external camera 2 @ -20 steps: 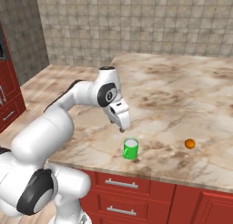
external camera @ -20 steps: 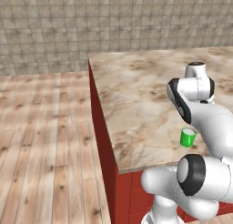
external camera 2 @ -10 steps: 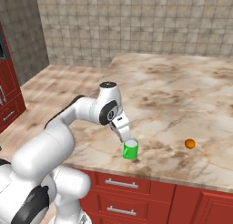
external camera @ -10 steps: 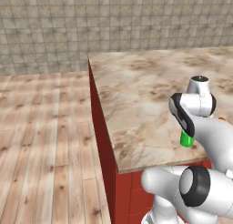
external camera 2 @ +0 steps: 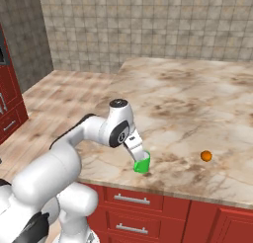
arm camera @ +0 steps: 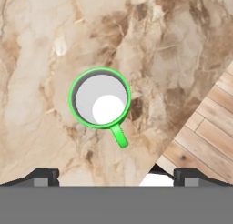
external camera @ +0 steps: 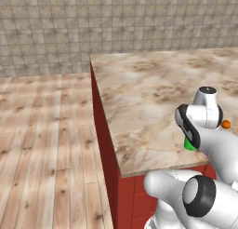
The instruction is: Pick the mug from the counter and place it inside the microwave. Then close the microwave.
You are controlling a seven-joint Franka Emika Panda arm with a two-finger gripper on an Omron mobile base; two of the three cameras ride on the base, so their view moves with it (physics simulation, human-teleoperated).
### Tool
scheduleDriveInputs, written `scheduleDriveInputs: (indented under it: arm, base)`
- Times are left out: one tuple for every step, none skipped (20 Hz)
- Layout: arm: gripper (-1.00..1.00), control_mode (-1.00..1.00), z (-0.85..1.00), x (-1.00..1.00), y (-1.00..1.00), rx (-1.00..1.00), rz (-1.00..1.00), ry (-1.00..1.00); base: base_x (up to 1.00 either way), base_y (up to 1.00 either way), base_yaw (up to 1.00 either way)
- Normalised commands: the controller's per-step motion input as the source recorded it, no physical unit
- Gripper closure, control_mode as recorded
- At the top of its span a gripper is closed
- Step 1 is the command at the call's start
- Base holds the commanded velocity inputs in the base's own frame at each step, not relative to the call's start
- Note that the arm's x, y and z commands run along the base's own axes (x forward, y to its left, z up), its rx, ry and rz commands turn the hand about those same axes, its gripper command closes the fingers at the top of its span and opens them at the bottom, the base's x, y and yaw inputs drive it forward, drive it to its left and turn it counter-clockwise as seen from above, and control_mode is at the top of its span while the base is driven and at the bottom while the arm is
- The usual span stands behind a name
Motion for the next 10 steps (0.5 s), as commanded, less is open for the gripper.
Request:
scheduleDriveInputs:
  arm:
    - [-1.00,-1.00,-0.11,0.00,-0.19,0.00,-0.01,0.00]
    - [-1.00,-1.00,-0.15,0.00,-0.20,0.00,-0.02,0.00]
    - [-1.00,-1.00,-0.14,0.00,-0.19,0.00,-0.01,0.00]
    - [-1.00,-1.00,-0.13,0.00,-0.16,0.00,0.00,0.00]
    - [-1.00,-1.00,-0.14,0.00,-0.12,0.00,0.00,0.00]
    - [-1.00,-1.00,-0.10,0.00,-0.03,0.00,0.00,0.00]
    - [-1.00,-1.00,-0.16,0.00,0.00,0.00,0.00,0.00]
    - [-1.00,-1.00,-0.16,0.00,0.00,0.00,0.00,0.00]
    - [-1.00,-1.00,-0.16,0.00,0.00,0.00,0.03,0.00]
    - [-1.00,-1.00,-0.15,0.00,0.00,0.00,0.03,0.00]
  base:
    - [0.00,0.00,0.00]
    - [0.00,0.00,0.00]
    - [0.00,0.00,0.00]
    - [0.00,0.00,0.00]
    - [0.00,0.00,0.00]
    - [0.00,0.00,0.00]
    - [0.00,0.00,0.00]
    - [0.00,0.00,0.00]
    - [0.00,0.00,0.00]
    - [0.00,0.00,0.00]
